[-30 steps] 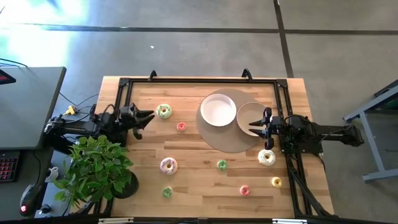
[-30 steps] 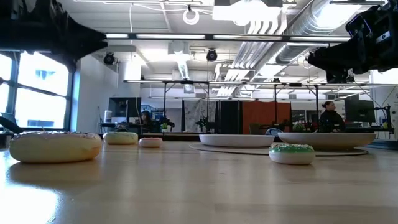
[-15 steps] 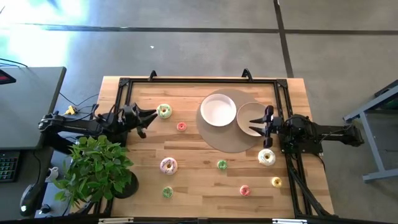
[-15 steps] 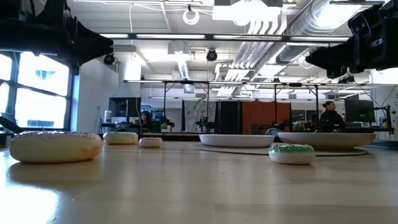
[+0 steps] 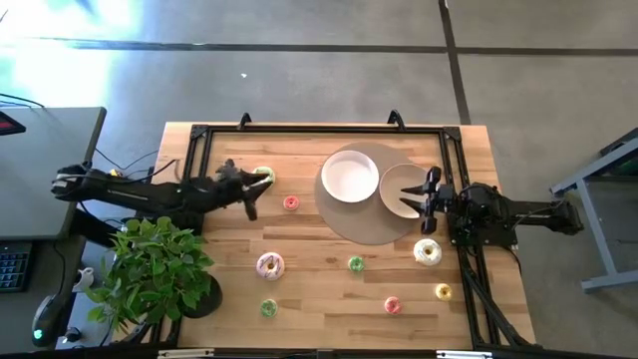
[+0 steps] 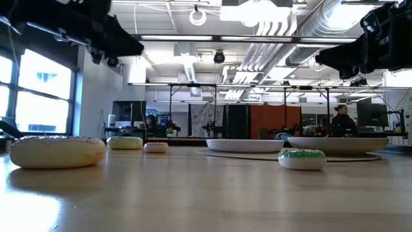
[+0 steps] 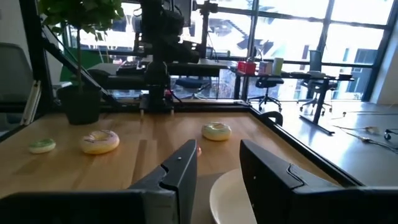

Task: Pick & Place donuts
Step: Put the top small red donut on the white plate

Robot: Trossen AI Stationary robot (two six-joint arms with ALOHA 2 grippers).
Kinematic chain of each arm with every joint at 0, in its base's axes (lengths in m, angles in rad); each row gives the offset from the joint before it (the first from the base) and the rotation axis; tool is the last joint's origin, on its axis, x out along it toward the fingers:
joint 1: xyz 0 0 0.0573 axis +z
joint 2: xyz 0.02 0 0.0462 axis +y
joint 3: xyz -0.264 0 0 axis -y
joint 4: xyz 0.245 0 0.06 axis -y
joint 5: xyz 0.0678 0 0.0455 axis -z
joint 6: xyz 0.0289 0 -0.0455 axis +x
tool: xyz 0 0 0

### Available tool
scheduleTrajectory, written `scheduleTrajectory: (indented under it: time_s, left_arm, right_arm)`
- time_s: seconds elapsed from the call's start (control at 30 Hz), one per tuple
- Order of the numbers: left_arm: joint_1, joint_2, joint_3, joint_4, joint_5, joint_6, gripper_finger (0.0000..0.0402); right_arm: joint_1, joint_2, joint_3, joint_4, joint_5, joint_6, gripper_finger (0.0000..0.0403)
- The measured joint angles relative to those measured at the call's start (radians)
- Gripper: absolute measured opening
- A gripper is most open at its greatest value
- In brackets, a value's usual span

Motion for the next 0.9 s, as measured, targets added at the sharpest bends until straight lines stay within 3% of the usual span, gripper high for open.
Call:
scheduleTrajectory:
  time_s: [0.23, 0.5, 0.73, 0.9]
  left_arm:
    - [0.0, 0.279, 0.083, -0.104, 0.011, -0.119, 0.0113]
    - [0.0, 0.584, 0.173, -0.1, 0.159, -0.229, 0.0113]
    - [0.021, 0.787, 0.277, -0.102, 0.124, -0.258, 0.0113]
    - [0.094, 0.835, 0.318, -0.184, 0.092, -0.276, 0.0113]
  right_arm:
    - [0.0, 0.0, 0.0, 0.035, 0.06, -0.081, 0.0119]
    - [0.0, 0.0, 0.0, 0.035, 0.077, -0.083, 0.0119]
    - [0.0, 0.0, 0.0, 0.035, 0.077, -0.083, 0.0119]
    - [0.0, 0.0, 0.0, 0.035, 0.077, -0.082, 0.0119]
